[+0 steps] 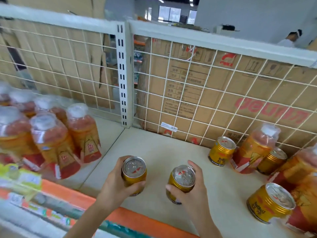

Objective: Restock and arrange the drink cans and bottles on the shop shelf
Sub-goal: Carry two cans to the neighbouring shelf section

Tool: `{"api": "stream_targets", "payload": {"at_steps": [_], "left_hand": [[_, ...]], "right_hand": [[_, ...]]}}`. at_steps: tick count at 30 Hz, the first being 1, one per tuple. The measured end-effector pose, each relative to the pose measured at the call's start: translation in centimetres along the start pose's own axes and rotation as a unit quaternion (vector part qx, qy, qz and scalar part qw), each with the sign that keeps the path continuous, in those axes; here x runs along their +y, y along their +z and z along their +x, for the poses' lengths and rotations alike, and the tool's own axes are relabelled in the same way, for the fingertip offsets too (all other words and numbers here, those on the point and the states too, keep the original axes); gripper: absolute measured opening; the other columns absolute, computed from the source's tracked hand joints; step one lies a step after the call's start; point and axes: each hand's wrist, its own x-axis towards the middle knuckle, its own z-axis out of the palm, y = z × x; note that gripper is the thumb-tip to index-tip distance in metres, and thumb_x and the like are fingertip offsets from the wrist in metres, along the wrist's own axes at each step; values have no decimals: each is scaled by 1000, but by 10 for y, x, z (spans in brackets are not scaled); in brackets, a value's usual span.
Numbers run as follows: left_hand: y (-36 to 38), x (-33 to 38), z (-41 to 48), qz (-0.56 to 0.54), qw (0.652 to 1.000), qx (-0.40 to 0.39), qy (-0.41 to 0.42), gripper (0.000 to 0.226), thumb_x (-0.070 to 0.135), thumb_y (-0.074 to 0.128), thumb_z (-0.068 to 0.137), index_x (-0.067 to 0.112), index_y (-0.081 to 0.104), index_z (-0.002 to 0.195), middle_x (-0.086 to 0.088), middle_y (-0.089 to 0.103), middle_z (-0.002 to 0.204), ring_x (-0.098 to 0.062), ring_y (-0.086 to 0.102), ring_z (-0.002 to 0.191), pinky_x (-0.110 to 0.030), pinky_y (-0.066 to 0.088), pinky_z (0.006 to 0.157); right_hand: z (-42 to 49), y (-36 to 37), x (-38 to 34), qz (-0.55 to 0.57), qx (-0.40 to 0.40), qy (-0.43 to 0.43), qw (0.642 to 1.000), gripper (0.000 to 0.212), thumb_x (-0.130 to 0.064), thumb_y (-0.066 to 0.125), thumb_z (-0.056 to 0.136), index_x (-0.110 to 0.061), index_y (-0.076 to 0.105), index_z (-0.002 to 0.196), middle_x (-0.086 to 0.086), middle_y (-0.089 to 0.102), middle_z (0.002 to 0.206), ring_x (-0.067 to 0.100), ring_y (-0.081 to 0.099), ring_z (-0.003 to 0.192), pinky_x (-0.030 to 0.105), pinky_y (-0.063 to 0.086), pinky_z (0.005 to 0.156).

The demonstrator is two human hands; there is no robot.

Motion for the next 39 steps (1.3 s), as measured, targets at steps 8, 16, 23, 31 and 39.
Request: {"api": "stream_targets", "payload": {"at_steps": [8, 16, 23, 31, 39], "left_hand": [[-27, 6, -31, -24, 995, 95, 11, 68, 44, 76, 50, 29, 48, 110, 22, 62, 102, 1, 61, 95, -11, 47, 78], [-114, 15, -84, -14, 974, 221, 35, 60, 42, 77, 52, 45, 50, 106, 19, 63, 103, -1, 61, 95, -12, 46, 78], [-235, -25, -155, -3, 963, 269, -7, 58, 38, 77, 49, 47, 54, 101, 14, 67, 97, -3, 64, 89, -9, 47, 70], [-380, -58, -212, 42, 942, 331, -47, 54, 40, 72, 45, 51, 53, 94, 18, 66, 95, 2, 63, 81, -6, 46, 64], [-476, -92, -229, 47, 908, 409, -75, 53, 43, 74, 44, 54, 52, 91, 16, 66, 95, 0, 62, 81, -9, 48, 63]], "right_hand": [[-1, 22, -7, 58, -37, -9, 998, 63, -41, 85, 50, -36, 51, 103, -14, 61, 97, 9, 59, 93, 40, 57, 69], [-11, 91, -66, 73, -125, -70, 987, 72, -54, 76, 43, -30, 53, 107, -20, 61, 97, 4, 59, 91, 54, 54, 75], [-53, 207, -114, 87, -209, -122, 966, 67, -52, 77, 47, -27, 56, 105, -14, 65, 96, 9, 62, 86, 44, 54, 68], [-97, 347, -160, 83, -287, -159, 941, 71, -68, 78, 43, -36, 55, 102, -17, 63, 96, 8, 62, 88, 37, 54, 67], [-94, 464, -200, 85, -365, -193, 907, 66, -50, 75, 47, -23, 55, 104, -22, 63, 95, -1, 61, 85, 9, 44, 72]]}}
